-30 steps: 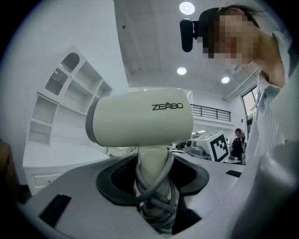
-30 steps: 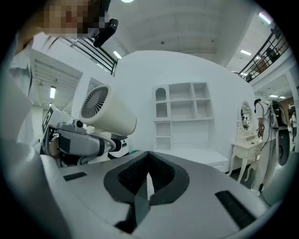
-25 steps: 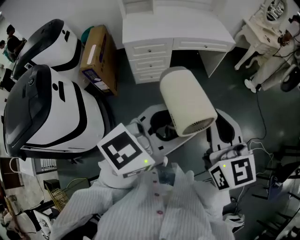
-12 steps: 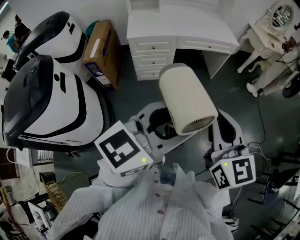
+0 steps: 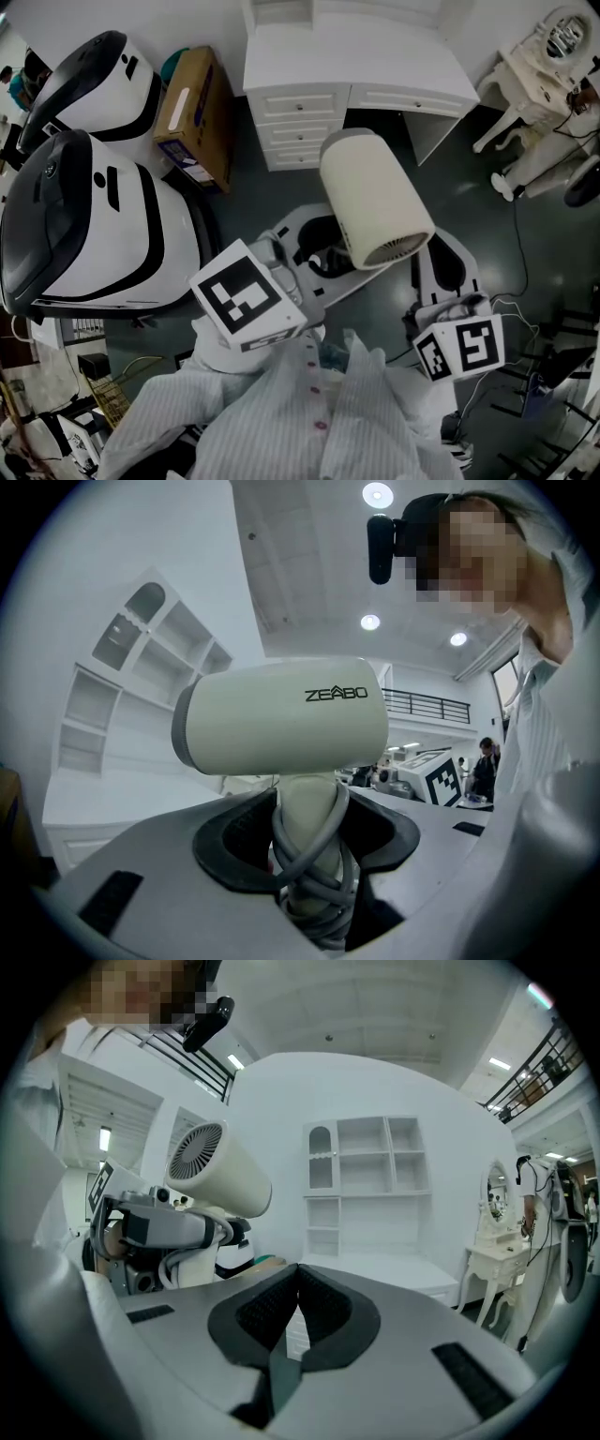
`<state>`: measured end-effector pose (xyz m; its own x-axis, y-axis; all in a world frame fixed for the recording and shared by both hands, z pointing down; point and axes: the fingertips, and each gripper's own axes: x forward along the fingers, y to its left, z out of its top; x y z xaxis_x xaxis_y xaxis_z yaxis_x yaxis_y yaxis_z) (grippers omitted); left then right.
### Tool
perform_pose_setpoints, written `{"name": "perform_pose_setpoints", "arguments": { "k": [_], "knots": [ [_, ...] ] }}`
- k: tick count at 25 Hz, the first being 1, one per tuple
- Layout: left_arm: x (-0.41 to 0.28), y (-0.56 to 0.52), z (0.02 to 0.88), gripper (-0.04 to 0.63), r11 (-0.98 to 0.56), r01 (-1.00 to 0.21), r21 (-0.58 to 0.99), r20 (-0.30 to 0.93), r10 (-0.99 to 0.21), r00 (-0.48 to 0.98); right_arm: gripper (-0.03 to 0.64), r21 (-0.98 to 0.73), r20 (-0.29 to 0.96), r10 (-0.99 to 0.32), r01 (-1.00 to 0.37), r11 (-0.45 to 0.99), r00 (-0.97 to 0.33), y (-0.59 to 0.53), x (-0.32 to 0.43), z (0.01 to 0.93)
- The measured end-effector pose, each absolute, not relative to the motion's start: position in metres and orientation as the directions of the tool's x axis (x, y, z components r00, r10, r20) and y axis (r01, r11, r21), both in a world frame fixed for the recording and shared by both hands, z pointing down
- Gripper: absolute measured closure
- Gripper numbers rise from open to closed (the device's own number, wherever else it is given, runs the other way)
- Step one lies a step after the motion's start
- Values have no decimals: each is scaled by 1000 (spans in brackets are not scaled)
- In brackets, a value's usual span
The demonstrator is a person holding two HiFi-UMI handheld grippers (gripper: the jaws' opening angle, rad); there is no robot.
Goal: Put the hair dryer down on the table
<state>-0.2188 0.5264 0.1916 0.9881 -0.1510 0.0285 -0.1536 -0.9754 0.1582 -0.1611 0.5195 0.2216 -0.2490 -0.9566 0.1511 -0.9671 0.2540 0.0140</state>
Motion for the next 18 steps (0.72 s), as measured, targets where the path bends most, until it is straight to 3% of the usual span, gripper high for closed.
{"name": "perform_pose_setpoints", "arguments": {
  "k": [18],
  "knots": [
    [-170, 320, 184, 393, -980, -114, 162, 49, -107, 993, 606, 8, 143, -975, -985, 170, -167, 325, -108, 214]
  ]
}}
